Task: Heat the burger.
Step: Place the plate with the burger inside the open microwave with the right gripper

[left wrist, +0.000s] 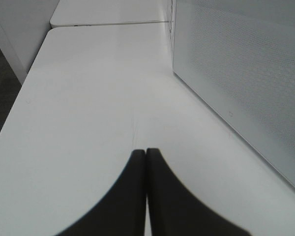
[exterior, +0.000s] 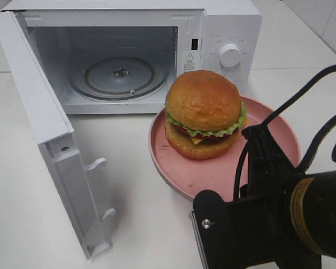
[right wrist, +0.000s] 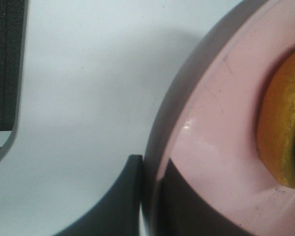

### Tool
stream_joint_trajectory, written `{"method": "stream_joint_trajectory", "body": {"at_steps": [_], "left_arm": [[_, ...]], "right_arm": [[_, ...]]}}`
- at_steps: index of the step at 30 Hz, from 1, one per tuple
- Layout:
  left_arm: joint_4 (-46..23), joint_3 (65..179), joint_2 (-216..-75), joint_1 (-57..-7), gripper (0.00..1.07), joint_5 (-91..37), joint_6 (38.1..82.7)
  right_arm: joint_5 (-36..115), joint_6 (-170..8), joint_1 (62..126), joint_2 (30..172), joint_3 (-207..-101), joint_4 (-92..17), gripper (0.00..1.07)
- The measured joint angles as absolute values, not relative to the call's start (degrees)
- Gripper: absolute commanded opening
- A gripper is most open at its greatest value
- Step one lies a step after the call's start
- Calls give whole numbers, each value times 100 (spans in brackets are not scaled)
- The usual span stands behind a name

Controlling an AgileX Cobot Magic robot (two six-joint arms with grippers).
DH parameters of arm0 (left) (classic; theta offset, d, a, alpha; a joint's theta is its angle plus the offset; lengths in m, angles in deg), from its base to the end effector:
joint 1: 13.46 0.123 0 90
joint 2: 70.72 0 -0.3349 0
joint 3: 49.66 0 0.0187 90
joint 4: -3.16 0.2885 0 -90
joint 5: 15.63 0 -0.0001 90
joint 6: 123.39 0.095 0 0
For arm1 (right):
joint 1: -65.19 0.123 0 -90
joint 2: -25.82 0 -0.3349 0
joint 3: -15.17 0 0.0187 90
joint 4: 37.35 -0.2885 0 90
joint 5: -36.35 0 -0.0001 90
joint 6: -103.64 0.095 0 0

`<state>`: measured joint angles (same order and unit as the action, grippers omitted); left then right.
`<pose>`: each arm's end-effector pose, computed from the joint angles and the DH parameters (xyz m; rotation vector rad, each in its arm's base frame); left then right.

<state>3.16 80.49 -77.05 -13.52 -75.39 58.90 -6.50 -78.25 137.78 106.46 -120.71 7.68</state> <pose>-0.0182 0.0000 0.2944 0.0415 2.0232 0.0246 0.1108 0.2003 0.2271 -2.0587 1.5782 -0.4855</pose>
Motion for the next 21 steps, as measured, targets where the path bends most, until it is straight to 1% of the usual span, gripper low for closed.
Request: {"method": "stream_joint_trajectory", "body": {"at_steps": [6, 9, 11, 12, 13, 14, 16, 17, 19, 20, 21], "left_arm": [[316, 8049, -7705, -1352, 0, -7539, 5890], [316, 8049, -7705, -1352, 0, -7539, 5890], [316, 8049, -7705, -1352, 0, -7539, 5890], [316, 8049, -7705, -1352, 0, -7539, 5890], [316, 8049, -7705, -1352, 0, -7539, 5890], [316, 8049, -7705, -1352, 0, -7539, 5890], [316, 8049, -7705, -1352, 0, -7539, 5890], [316, 8049, -7705, -1352, 0, -7539, 5890], [316, 8049, -7705, -1352, 0, -7539, 5890], [316, 8049, -7705, -1352, 0, -7539, 5890], [316, 8049, -7705, -1352, 0, -7539, 5890]], "right_arm": [[-467, -7888, 13778, 10646, -12071, 785, 1], [-347, -8238, 13709, 10646, -12071, 797, 1], [-141, -8576, 13492, 10646, -12071, 814, 1], [-141, -8576, 13492, 10646, -12071, 814, 1], [-15, -8759, 13303, 10646, -12071, 814, 1], [-15, -8759, 13303, 10646, -12071, 814, 1], [220, -9097, 12982, 10646, -12071, 814, 1], [220, -9097, 12982, 10646, -12071, 814, 1], [484, -9464, 12678, 10646, -12071, 814, 1], [484, -9464, 12678, 10646, -12071, 814, 1], [673, -9687, 12518, 10646, -12060, 808, 1]]}}
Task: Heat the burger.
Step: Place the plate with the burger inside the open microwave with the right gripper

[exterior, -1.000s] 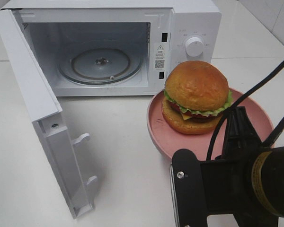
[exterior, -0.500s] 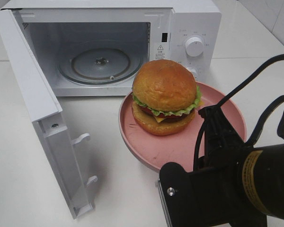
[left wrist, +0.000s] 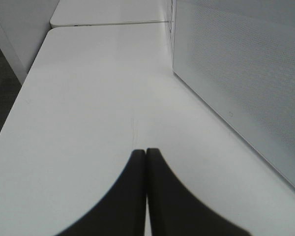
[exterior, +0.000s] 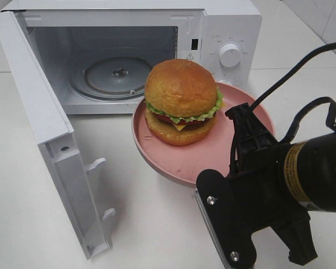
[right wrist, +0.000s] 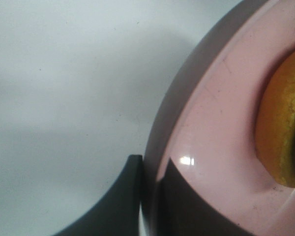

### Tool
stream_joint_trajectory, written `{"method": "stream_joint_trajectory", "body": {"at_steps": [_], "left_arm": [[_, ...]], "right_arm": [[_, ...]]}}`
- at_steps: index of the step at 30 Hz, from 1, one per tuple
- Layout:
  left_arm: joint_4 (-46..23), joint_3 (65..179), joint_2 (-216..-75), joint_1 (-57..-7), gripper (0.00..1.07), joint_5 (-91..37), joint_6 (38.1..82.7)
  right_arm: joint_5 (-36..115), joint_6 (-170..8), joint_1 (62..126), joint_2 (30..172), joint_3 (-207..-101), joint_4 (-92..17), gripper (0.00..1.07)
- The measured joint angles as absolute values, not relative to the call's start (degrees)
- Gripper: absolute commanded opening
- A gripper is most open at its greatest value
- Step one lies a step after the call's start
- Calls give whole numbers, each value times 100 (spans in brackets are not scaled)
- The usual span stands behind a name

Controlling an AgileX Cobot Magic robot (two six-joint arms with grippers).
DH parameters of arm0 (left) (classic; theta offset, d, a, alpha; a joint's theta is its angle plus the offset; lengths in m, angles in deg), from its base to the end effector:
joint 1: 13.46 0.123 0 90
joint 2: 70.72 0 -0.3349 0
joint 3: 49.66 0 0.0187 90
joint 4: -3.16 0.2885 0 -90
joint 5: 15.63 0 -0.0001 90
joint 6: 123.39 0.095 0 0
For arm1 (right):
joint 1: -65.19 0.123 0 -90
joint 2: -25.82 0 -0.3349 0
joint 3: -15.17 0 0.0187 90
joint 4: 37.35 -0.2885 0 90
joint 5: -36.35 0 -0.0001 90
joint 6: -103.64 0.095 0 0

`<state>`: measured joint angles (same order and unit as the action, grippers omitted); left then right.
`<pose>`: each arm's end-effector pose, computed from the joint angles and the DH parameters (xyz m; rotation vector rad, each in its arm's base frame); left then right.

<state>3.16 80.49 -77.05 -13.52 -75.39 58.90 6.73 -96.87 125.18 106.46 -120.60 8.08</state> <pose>-0.0182 0.0000 0.2944 0.0415 2.0232 0.0246 0.1499 0.1926 0.2296 -2.1428 1.3472 -0.4725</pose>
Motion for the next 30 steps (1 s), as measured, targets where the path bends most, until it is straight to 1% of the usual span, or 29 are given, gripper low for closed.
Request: {"method": "stream_joint_trajectory", "body": {"at_steps": [1, 6, 13, 21, 25, 26, 28, 29, 30], "left_arm": [[316, 8049, -7705, -1352, 0, -7539, 5890], [316, 8049, -7705, -1352, 0, -7539, 5890], [345, 8049, -7705, -1352, 0, -7539, 5890], [316, 8049, -7705, -1352, 0, -7539, 5890], [316, 8049, -7705, -1352, 0, -7539, 5890], [345, 8049, -7705, -1352, 0, -7539, 5890], [316, 8049, -7705, -1352, 0, -7539, 5890], [316, 8049, -7705, -1352, 0, -7539, 5890], [316, 8049, -7705, -1352, 0, -7539, 5890]], "right_arm": [[673, -9687, 12518, 10646, -12060, 808, 1], [1194, -10541, 12065, 10646, -12054, 579, 1], [1389, -11366, 11704, 10646, -12054, 224, 1], [1384, -12839, 11269, 10646, -12071, -630, 1], [1378, -13308, 11171, 10646, -12071, -1002, 1], [1372, -13652, 11102, 10646, -12071, -1277, 1], [1372, -13801, 11085, 10646, -12071, -1415, 1], [1372, -14162, 11022, 10646, -12071, -1650, 1], [1372, -14162, 11022, 10646, -12071, -1650, 1]]}}
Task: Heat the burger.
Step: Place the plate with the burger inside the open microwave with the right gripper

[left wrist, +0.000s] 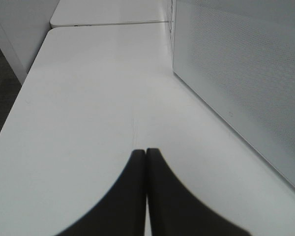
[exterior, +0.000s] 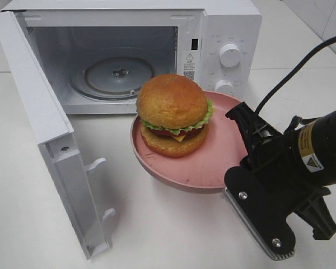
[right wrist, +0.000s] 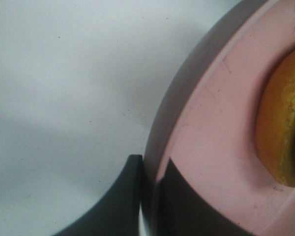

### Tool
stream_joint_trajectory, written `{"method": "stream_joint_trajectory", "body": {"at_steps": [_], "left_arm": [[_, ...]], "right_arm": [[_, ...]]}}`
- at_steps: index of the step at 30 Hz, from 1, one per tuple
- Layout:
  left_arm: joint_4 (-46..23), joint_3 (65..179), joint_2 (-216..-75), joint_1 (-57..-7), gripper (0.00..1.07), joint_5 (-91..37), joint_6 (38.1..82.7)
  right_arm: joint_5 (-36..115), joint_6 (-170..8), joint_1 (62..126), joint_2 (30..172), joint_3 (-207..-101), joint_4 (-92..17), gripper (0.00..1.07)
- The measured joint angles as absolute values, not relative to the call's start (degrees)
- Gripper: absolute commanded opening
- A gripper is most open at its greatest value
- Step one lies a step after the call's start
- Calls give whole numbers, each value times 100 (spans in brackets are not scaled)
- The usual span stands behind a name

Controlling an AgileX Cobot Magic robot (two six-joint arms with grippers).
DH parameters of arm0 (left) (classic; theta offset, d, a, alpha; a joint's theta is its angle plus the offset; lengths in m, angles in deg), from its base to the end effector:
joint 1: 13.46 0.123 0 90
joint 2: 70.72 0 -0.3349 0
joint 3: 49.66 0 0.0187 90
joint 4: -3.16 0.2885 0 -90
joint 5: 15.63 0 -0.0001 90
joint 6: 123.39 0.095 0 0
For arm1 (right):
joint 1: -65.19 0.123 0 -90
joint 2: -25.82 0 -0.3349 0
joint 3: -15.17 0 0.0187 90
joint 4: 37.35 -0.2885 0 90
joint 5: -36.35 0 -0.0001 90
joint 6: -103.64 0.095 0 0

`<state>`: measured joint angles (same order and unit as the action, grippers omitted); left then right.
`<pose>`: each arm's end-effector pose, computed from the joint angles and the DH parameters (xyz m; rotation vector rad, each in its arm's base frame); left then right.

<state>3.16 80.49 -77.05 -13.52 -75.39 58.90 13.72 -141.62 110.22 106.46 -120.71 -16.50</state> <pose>-0.0182 0.0000 0.2944 0.0415 2.0232 0.0246 0.1829 0.1646 0.2262 -2.3258 1.1532 -0.4364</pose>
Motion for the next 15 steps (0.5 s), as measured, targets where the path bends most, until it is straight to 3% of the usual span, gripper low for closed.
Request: {"method": "stream_joint_trajectory", "body": {"at_steps": [15], "left_arm": [[316, 8049, -7705, -1352, 0, -7539, 5890]], "right_arm": [[1326, -16076, 10822, 10715, -12295, -3105, 1]]}}
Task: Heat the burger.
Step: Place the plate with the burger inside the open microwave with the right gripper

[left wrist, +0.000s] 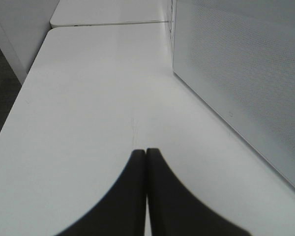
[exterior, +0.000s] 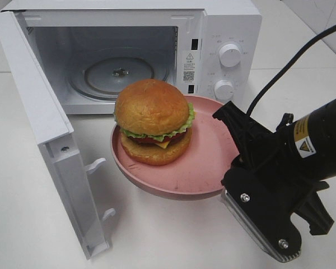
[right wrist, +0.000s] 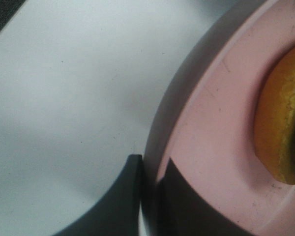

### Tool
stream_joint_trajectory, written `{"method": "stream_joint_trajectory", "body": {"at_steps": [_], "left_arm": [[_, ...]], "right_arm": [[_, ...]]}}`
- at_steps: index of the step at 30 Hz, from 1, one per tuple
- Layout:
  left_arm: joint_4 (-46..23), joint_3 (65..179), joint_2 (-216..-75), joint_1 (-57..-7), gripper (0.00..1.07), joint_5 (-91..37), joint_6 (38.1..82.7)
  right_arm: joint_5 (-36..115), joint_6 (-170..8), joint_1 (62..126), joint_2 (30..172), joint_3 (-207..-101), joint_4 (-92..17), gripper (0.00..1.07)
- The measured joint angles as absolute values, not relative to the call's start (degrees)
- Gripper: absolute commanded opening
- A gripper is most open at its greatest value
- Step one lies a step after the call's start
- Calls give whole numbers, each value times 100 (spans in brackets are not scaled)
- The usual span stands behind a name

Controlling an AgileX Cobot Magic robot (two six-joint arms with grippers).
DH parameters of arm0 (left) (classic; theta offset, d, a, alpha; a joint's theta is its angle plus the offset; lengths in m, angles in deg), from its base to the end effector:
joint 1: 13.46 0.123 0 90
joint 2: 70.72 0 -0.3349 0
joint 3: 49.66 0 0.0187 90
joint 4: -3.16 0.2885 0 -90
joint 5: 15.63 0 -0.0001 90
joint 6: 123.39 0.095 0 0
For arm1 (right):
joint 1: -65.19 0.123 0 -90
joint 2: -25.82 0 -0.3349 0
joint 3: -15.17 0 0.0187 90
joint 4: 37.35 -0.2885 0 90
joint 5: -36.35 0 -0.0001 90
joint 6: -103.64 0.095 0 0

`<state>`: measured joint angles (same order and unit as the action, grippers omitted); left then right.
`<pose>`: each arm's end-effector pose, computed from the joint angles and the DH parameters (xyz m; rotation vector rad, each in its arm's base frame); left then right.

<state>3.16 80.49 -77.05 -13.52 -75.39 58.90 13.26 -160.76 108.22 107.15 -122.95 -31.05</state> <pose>-0.0182 0.0000 0.2944 0.0415 2.0232 0.0246 0.1884 0.1703 0.2328 -2.3734 1.0449 -0.3666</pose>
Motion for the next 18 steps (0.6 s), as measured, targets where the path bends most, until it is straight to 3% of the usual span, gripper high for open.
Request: {"method": "stream_joint_trajectory", "body": {"at_steps": [18], "left_arm": [[316, 8049, -7705, -1352, 0, -7539, 5890]], "right_arm": [[1355, -16414, 10501, 10893, -12610, -3575, 1]]}}
